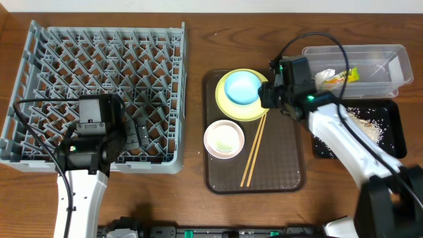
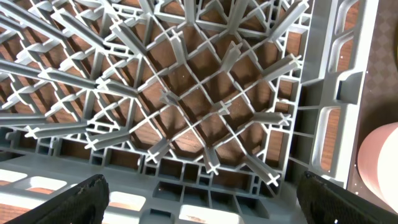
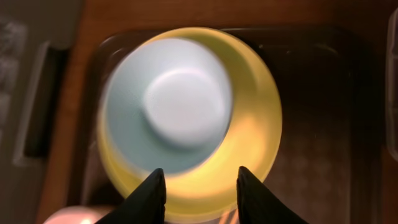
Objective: Sort waste into correct bins and load items into the dishwasher rack
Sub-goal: 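Grasp the pink bowl with the right gripper and lift it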
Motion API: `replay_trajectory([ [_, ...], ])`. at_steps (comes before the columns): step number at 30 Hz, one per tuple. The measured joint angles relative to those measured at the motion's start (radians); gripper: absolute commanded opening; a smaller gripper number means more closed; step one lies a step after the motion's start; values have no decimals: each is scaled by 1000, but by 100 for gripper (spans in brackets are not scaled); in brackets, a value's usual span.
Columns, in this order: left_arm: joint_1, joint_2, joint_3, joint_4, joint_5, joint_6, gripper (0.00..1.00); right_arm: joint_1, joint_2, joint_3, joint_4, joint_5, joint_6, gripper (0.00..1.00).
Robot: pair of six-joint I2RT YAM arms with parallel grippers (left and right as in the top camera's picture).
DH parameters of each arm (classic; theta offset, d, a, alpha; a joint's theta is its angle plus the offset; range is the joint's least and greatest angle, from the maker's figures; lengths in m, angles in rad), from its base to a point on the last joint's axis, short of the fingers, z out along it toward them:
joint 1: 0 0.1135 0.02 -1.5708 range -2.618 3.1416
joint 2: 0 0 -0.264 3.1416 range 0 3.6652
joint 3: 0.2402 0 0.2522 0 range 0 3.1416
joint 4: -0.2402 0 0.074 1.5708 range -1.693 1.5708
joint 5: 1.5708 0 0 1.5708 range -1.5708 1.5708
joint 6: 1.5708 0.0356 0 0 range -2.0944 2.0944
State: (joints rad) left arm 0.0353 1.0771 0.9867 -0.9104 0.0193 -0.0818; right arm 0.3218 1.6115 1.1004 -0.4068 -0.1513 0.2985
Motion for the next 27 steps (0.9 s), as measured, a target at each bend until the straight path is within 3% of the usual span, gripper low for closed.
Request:
replay_trajectory([
  [7,0,0,0,44,26,0,98,4,-47,3,-188,-91,-72,40],
  [13,0,0,0,69,70,0,98,18,-47,3,-219,-224,-126,41],
  [19,0,0,0,65,82,0,98,111,-40,3,-241,-232,-135,42],
  [23,0,0,0,61,83,0,98,174,6,3,-244,-226,-133,37],
  [27,0,0,0,61,83,0,98,212,68,3,-242,-219,-117,17],
])
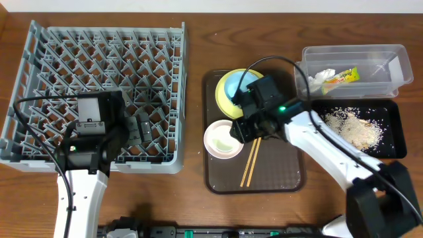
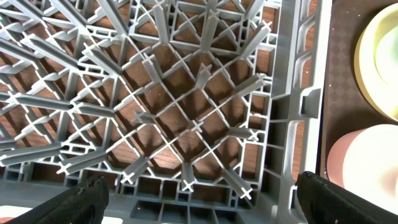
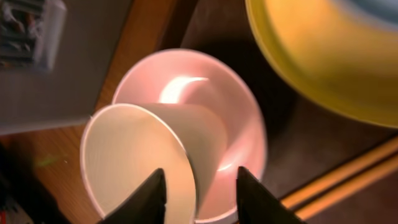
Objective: Sort waste into correct bins and load items into the dishwasher rack
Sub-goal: 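Grasp the pink bowl with the right gripper and lift it, then hand the pink bowl from the right gripper to the left gripper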
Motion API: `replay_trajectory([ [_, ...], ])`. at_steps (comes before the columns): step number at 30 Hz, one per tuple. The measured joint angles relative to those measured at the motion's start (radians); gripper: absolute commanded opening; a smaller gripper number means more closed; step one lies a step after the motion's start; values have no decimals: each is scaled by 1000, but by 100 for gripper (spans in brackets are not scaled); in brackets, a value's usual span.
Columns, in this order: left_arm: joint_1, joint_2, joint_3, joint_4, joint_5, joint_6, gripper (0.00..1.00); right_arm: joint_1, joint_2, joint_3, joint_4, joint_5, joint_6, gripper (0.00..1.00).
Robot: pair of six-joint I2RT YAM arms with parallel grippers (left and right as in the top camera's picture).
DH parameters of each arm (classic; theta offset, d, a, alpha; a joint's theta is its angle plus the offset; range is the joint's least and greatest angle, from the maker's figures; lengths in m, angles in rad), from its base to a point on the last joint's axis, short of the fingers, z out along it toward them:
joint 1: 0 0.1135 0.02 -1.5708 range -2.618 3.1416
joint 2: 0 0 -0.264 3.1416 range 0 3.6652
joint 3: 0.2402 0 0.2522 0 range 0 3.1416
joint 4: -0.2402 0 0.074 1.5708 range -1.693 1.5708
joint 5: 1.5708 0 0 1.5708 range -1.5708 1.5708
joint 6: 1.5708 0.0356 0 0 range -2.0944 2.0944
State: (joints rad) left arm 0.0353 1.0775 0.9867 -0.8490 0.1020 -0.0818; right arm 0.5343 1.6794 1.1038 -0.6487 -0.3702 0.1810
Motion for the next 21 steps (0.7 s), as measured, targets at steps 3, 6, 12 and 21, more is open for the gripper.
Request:
replay_trajectory([
  [3,0,0,0,0,0,0,98,11,30,0,3,4,18,2],
  [6,0,0,0,0,0,0,98,13,36,0,21,8,35,1],
  [12,0,0,0,0,2,0,98,-9,21,10,33,19,42,1],
  [21,0,0,0,64,218,-23,98,-253,-76,117,100,-100,107,1],
])
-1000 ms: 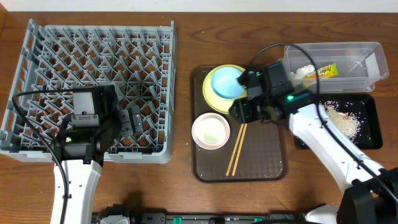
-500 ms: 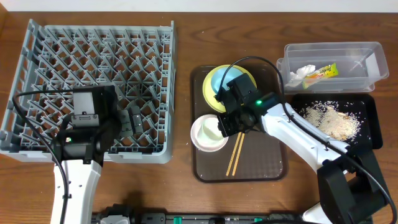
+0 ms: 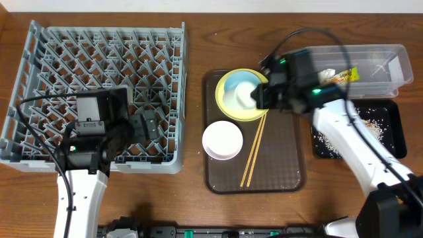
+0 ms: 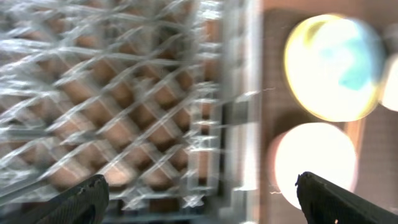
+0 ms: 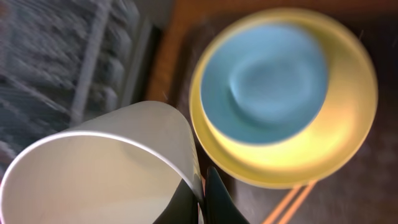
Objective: Sort waste into correct bins and load items into the dishwasher rack
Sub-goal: 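Hand the pink bowl from the right gripper to the left gripper, then carry the pink bowl with the left gripper over the dish rack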
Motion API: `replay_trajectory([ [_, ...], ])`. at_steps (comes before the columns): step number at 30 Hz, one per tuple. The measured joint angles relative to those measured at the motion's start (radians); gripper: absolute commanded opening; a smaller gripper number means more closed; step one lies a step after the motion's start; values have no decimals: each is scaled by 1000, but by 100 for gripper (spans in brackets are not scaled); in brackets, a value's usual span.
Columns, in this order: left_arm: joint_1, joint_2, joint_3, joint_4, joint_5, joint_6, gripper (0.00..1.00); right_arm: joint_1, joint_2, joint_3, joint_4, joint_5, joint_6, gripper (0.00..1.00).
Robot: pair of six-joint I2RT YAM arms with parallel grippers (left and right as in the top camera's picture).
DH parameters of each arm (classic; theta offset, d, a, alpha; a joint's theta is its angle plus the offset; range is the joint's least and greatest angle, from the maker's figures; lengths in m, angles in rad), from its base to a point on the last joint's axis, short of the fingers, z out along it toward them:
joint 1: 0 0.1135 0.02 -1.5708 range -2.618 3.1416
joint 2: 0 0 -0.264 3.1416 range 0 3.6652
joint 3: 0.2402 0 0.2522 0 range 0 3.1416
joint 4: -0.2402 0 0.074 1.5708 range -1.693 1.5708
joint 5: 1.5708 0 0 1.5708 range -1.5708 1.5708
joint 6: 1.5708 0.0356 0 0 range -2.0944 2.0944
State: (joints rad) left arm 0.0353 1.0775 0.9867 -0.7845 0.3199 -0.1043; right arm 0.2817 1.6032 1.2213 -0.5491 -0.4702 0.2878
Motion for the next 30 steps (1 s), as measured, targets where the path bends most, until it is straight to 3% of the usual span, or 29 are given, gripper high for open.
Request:
replay_trajectory([
  [4,0,16,2,103,200,-98,96,-67,8,2,48,-187,16,1],
  [11,-11,138,5,392,616,-339,93,-64,20,2,192,-504,29,1],
  [16,-63,240,7,607,812,-511,93,-56,20,2,329,-661,76,1],
  [25,-212,335,7,1043,957,-806,93,-51,20,2,410,-790,143,1],
  [30,-262,340,7,1137,965,-919,90,-51,20,2,430,-833,155,1],
])
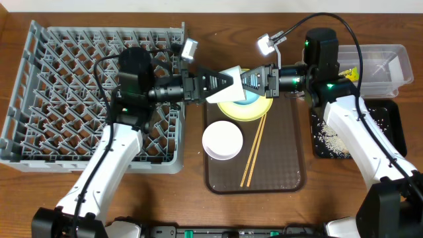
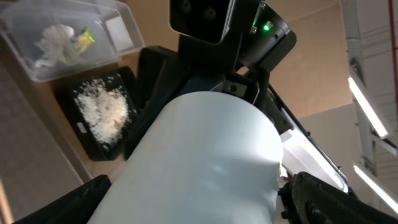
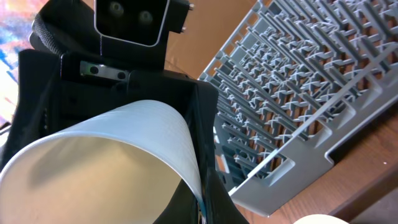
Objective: Sort waste into correct bins and load items into the dishwasher rack
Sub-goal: 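Carry the pink bowl with the left gripper over the dish rack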
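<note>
A white paper cup (image 1: 228, 80) hangs on its side above the yellow plate (image 1: 259, 111) and the blue bowl (image 1: 250, 99). My right gripper (image 1: 248, 80) is shut on the cup's rim, its fingers pinching the wall (image 3: 198, 186). My left gripper (image 1: 215, 84) faces it from the other side. Its open fingers stand wide on either side of the cup (image 2: 205, 155). The pale pink bowl (image 1: 223, 139) and the chopsticks (image 1: 254, 149) lie on the brown tray (image 1: 284, 168). The grey dishwasher rack (image 1: 59, 59) is at the left.
A clear bin (image 1: 380, 59) holding wrappers stands at the back right, partly hidden by my right arm. In front of it is a black tray with spilled rice (image 1: 330, 135). The rack's right wall lies close under my left arm.
My left arm has moved from over the rack's right edge to the tray, its open fingers now around the cup. My right gripper has turned sideways, presenting the cup to it.
My right gripper was open over the blue bowl while the cup stood in the pink bowl. Then it was down at the cup. Then it held the cup raised over the plate, the pink bowl empty. Now the cup is between both grippers.
</note>
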Motion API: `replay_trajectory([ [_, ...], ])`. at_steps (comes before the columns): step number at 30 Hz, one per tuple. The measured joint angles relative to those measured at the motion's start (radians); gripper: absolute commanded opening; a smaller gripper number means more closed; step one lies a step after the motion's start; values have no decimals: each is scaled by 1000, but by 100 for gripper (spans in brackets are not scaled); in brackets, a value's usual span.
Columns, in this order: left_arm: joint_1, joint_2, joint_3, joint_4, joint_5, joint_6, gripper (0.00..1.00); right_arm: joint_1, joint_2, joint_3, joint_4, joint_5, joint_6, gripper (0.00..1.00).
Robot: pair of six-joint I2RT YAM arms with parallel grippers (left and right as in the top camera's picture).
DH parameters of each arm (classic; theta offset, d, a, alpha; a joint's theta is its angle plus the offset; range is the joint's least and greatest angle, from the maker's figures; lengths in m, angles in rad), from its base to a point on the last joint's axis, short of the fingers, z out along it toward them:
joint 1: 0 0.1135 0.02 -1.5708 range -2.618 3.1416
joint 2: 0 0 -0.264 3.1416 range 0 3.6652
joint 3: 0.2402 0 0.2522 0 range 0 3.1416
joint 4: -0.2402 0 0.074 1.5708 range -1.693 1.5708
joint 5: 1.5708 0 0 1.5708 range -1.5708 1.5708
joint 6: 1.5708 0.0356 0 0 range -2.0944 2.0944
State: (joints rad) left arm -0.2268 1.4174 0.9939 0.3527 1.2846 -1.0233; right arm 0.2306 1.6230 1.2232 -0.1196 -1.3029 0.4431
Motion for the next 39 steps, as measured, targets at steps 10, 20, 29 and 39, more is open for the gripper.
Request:
replay_trajectory([
  [10,-9,1,0,14,13,-87,78,0,0,0,43,-11,3,1],
  [20,-10,1,0,18,18,-91,67,3,0,0,43,-17,13,1],
  [29,-11,1,0,13,19,0,55,3,0,0,44,11,16,33],
  [39,26,0,0,-234,-93,243,40,-36,2,0,-3,38,12,35],
])
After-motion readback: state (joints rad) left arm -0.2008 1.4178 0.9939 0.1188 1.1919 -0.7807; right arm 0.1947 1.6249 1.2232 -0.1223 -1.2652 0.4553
